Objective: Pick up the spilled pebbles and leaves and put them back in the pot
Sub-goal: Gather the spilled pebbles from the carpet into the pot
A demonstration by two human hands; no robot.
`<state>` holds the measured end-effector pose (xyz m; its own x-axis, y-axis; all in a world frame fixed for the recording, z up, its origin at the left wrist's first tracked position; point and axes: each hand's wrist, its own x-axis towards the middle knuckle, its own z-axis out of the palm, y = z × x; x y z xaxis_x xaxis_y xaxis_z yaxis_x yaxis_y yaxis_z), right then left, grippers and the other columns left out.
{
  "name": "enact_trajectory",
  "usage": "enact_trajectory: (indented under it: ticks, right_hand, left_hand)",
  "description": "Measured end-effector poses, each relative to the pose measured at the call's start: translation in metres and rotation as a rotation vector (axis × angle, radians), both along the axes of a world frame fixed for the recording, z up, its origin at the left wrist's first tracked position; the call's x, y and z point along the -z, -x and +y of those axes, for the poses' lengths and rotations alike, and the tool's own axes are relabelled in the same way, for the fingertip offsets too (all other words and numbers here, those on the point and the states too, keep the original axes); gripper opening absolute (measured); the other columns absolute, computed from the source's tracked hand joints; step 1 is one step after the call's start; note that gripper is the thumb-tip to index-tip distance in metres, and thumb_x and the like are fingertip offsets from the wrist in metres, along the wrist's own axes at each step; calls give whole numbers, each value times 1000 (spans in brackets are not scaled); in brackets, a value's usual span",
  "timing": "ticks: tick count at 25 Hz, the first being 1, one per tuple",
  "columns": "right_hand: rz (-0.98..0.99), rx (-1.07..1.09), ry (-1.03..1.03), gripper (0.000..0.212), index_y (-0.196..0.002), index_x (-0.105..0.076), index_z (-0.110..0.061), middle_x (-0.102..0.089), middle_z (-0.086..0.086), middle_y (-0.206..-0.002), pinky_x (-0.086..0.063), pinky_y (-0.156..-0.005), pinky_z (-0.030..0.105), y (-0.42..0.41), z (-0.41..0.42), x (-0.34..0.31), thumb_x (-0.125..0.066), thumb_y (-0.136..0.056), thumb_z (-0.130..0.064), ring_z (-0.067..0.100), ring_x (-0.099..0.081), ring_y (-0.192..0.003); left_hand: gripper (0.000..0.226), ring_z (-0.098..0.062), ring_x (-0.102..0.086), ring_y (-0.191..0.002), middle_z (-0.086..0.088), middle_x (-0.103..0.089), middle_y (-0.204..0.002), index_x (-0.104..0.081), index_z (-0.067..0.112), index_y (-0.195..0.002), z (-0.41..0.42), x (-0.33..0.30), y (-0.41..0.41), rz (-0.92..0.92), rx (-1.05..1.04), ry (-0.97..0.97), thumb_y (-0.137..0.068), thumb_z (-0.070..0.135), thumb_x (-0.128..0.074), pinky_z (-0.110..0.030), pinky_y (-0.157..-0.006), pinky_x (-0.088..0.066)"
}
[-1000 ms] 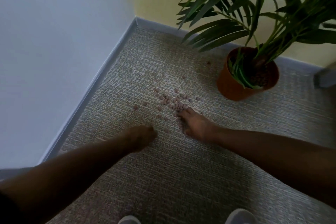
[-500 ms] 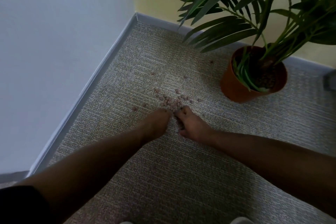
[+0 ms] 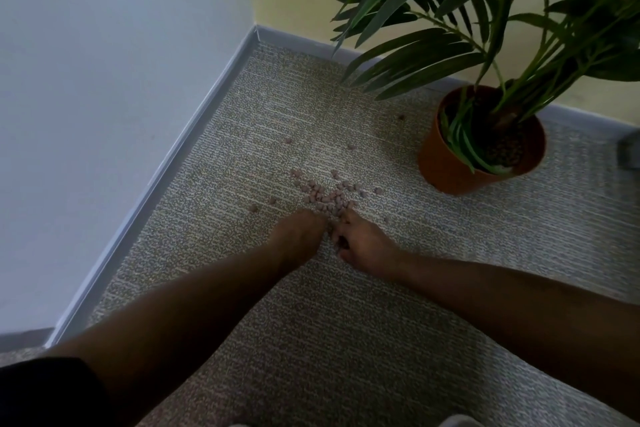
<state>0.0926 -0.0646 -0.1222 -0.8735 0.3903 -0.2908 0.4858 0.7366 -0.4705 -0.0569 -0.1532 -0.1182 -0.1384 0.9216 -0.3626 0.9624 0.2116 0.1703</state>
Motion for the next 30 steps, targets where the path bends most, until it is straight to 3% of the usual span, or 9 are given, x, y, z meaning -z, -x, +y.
enact_trajectory:
  ticks: [6, 14, 20, 30]
  right_hand:
    - [-5, 71, -11, 5, -86, -61, -16, -50, 7, -102, -43, -69, 30, -3, -10, -2, -63, -82, -14, 27, -59, -85]
    - [-64, 11, -105, 13, -98, -62, -11, -50, 13, -109, -48, -76, 34, -14, -12, 1, -53, -91, -16, 32, -61, -89]
    - [-90, 5, -99, 13, -98, -61, -11, -49, 14, -111, -48, -77, 35, -16, -10, -2, -53, -89, -13, 33, -61, -91]
    - [-91, 24, 0, 9, -84, -59, -15, -51, 8, -107, -50, -77, 35, -31, -3, -13, -60, -79, -8, 26, -58, -90]
  left_hand:
    - [23, -36, -63, -108, -20, -64, -115, -59, 4, -108, 1, -3, -3, -27, -97, 45, -88, 12, -50, -42, -88, -52]
    - [24, -36, -64, -105, -18, -64, -114, -56, 10, -109, -8, 11, 8, -20, -70, 82, -86, 19, -56, -41, -82, -53]
    - [16, -35, -67, -95, -16, -69, -100, -59, 13, -94, -5, 10, -3, -82, -28, 20, -87, 21, -47, -39, -77, -53]
    - [26, -36, -66, -101, -16, -67, -110, -59, 13, -109, -26, 18, -34, -43, 137, 76, -94, 22, -41, -42, -82, -53]
